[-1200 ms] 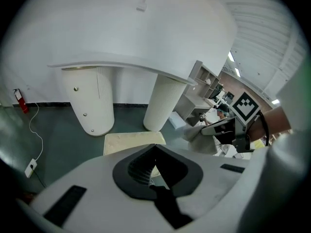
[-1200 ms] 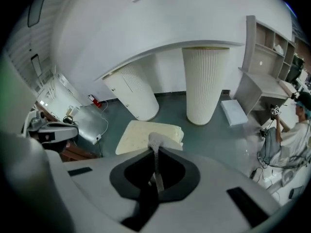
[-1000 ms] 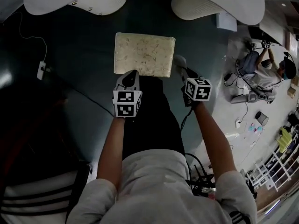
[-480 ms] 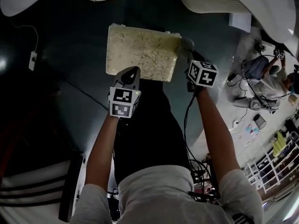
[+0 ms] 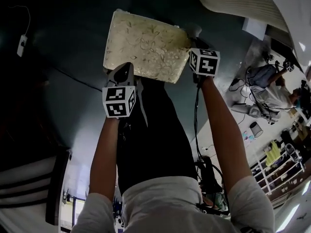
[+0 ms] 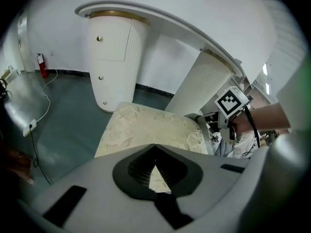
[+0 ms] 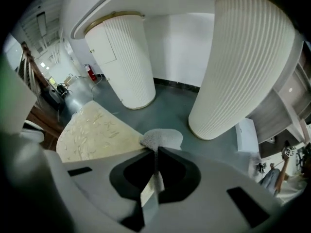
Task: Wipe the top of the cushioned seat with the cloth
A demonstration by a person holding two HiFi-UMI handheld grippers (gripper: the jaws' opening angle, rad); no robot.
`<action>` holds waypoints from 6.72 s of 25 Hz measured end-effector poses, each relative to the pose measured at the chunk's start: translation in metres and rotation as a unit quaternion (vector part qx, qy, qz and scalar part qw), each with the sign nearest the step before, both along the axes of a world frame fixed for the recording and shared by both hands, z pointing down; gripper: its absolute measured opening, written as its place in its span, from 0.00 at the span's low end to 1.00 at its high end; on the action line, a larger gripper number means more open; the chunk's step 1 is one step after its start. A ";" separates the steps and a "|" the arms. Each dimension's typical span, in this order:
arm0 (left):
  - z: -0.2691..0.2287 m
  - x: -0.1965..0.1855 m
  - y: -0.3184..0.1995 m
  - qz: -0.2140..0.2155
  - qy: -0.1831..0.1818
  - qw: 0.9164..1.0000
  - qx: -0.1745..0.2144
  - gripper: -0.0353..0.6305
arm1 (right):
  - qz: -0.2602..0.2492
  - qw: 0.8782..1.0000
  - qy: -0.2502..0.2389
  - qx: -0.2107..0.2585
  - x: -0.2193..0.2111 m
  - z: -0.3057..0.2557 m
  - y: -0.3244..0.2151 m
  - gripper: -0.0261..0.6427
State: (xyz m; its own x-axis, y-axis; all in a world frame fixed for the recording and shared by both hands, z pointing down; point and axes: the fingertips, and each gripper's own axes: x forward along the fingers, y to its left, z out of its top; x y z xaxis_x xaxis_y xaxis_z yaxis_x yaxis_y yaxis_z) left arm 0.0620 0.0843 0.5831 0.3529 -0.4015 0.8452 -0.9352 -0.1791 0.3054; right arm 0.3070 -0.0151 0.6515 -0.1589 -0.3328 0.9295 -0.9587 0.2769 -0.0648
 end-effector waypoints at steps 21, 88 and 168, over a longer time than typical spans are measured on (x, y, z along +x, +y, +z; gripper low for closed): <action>0.002 -0.069 -0.016 -0.063 0.002 0.998 0.003 0.07 | -0.081 0.996 -0.003 -0.024 -0.067 -0.007 -0.013 0.06; -0.006 -0.229 -0.001 -0.004 -0.007 1.000 0.002 0.07 | 0.165 0.966 -0.195 -0.024 -0.294 -0.017 0.002 0.06; 0.007 0.154 0.048 0.307 -0.001 0.952 0.012 0.07 | 0.244 0.968 -0.051 0.031 0.071 -0.028 0.180 0.06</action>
